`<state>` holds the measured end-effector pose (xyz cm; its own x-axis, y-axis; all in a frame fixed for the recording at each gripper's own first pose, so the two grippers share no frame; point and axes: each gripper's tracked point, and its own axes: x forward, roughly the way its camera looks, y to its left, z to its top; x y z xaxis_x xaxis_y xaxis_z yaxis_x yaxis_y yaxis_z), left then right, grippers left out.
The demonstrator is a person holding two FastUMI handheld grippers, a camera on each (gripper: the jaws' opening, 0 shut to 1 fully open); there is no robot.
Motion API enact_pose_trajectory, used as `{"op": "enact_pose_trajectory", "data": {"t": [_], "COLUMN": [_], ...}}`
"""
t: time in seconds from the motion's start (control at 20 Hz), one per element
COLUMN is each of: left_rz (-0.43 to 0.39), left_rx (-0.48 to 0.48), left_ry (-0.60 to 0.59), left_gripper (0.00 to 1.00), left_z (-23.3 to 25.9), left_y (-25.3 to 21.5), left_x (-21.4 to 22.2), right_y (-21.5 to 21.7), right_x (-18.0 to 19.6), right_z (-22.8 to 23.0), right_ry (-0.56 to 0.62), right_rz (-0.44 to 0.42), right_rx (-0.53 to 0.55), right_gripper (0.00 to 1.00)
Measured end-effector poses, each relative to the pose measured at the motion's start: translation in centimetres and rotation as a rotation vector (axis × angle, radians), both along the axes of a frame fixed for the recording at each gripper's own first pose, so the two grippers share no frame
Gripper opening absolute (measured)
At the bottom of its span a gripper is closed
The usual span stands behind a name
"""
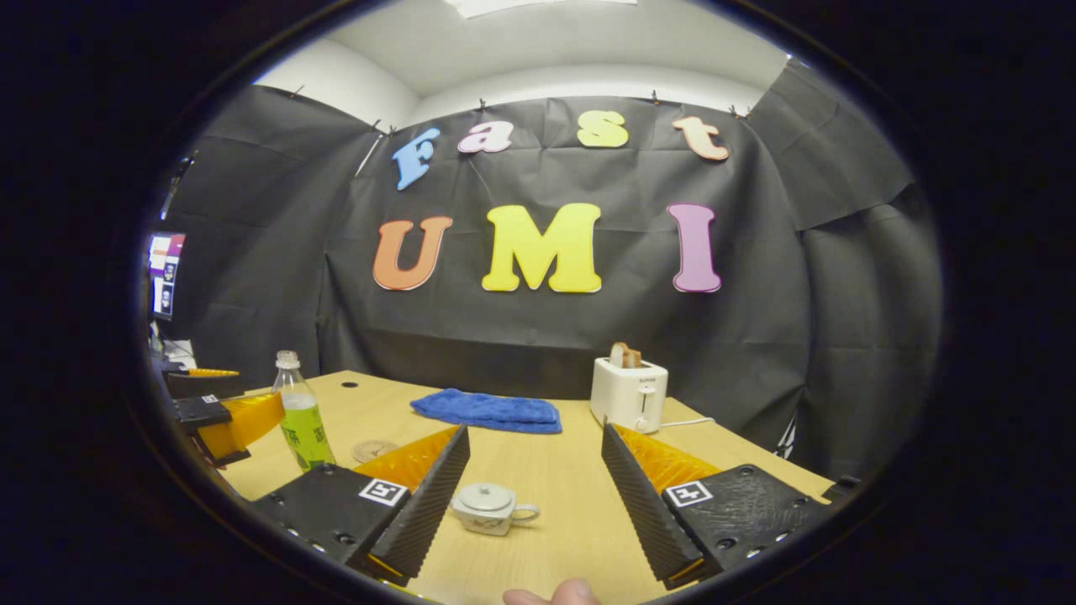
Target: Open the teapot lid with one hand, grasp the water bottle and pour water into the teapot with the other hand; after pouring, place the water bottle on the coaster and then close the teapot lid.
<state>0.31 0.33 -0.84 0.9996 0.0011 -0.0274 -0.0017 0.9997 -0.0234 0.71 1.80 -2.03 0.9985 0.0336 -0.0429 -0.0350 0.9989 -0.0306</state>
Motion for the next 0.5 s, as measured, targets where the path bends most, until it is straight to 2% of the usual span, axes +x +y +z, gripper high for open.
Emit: {"op": "enact_pose_trajectory", "data": {"t": [0.15, 0.25, 0.45, 0.5], "left_rz": [0.002, 0.005, 0.011, 0.014], "left_rx": [0.001, 0.000, 0.004, 0.007], "left_ry": [-0.001, 0.005, 0.001, 0.001], "left_gripper": [0.99, 0.97, 0.99, 0.99], "left_z": [0.0, -0.2, 0.1, 0.1], "left_y": [0.0, 0.2, 0.5, 0.5], "left_x": [-0.1, 0.0, -0.1, -0.2], "right_y": [0.5, 1.0, 2.5, 2.9], "right_x": [0.3, 0.9, 2.6, 3.1], "right_z": [-0.8, -1.7, -4.1, -4.6], "right_ry": [0.013, 0.025, 0.070, 0.081], "right_rz": [0.007, 0.011, 0.030, 0.034], "right_rx": [-0.011, -0.021, -0.029, -0.022], "right_gripper": [0.98, 0.95, 0.98, 0.95]}}
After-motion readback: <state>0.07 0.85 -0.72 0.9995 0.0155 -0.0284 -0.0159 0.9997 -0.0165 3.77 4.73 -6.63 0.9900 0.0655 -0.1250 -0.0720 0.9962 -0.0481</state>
